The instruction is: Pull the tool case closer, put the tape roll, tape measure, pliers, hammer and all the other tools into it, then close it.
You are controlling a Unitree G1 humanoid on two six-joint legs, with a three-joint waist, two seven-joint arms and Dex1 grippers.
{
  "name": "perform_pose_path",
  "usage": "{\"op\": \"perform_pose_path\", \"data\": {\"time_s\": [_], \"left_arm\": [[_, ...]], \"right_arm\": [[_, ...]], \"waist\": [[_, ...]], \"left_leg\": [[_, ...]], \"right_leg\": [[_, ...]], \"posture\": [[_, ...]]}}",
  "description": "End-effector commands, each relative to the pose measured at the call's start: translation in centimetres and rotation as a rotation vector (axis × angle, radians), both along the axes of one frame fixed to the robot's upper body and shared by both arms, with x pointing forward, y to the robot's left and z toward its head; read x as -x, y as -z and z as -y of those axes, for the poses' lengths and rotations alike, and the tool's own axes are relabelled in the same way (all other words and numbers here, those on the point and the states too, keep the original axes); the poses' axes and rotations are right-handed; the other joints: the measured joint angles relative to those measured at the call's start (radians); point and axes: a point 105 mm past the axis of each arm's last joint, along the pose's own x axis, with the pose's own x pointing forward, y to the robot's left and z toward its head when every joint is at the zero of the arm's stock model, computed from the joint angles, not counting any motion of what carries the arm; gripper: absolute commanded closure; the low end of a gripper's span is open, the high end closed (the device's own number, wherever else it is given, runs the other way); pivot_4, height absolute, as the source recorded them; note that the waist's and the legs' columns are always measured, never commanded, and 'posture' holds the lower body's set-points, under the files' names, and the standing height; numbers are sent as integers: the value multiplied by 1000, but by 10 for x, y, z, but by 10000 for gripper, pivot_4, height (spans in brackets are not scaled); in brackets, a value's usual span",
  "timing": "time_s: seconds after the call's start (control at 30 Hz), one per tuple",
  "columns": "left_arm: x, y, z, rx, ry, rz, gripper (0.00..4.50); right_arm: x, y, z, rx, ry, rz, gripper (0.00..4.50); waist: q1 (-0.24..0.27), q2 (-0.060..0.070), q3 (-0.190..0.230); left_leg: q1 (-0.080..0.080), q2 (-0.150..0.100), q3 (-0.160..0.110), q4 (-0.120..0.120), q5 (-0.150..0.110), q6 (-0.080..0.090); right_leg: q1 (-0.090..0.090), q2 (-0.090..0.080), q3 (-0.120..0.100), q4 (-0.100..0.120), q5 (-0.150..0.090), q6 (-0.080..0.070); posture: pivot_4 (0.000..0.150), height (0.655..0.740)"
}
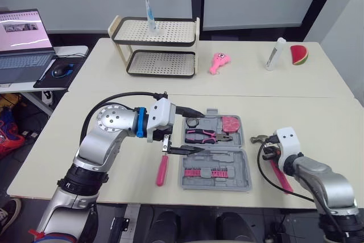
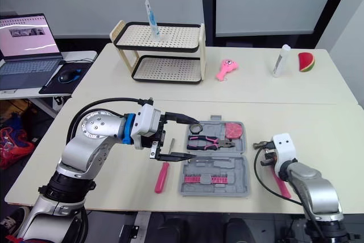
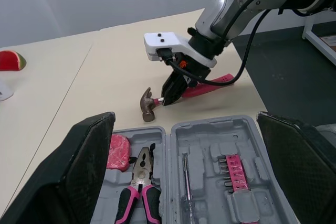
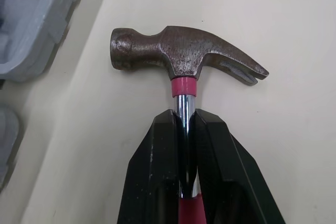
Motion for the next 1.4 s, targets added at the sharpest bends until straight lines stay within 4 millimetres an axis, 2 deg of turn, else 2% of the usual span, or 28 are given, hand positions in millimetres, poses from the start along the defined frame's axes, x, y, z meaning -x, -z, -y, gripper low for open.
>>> {"op": "perform_pose_path", "data": {"time_s": [0.03,0.1,0.2,0.3,0.5,0.77,1.4], "left_arm": [[4,-2,2,0,21,29,0],[4,-1,1,-1,25,26,0],[5,1,3,2,42,28,0],[7,1,7,5,58,34,0],[15,3,7,1,72,31,0],[19,3,6,0,57,26,0],[15,2,7,-11,77,24,0]], "right_arm": [[2,-34,0,150,-285,81,42790],[14,-51,2,296,-598,61,42790],[27,-56,9,408,-916,5,42790],[23,-58,15,514,-1121,11,42790],[17,-54,14,630,-1391,23,42790],[12,-50,10,613,-1435,47,42790],[17,-45,12,603,-1412,50,42790]], "waist": [[1,0,0],[1,3,1],[-2,2,2],[-9,-1,2],[-7,-1,2],[3,-1,2],[2,-1,2]], "left_leg": [[0,0,0,0,0,0],[0,0,0,0,0,0],[0,1,0,0,-1,2],[1,2,0,0,-1,1],[0,2,2,0,0,0],[0,2,1,1,0,0],[0,2,2,1,0,0]], "right_leg": [[0,0,0,0,0,0],[0,0,0,-1,0,0],[2,1,-2,-3,0,0],[3,2,-2,-3,0,0],[2,0,-2,-3,0,0],[2,0,-2,-4,0,0],[2,0,-2,-4,0,0]], "posture": [[1500,7400],[1500,7400],[1500,7400],[1500,7400],[1500,7400],[1500,7400],[1500,7400]]}}
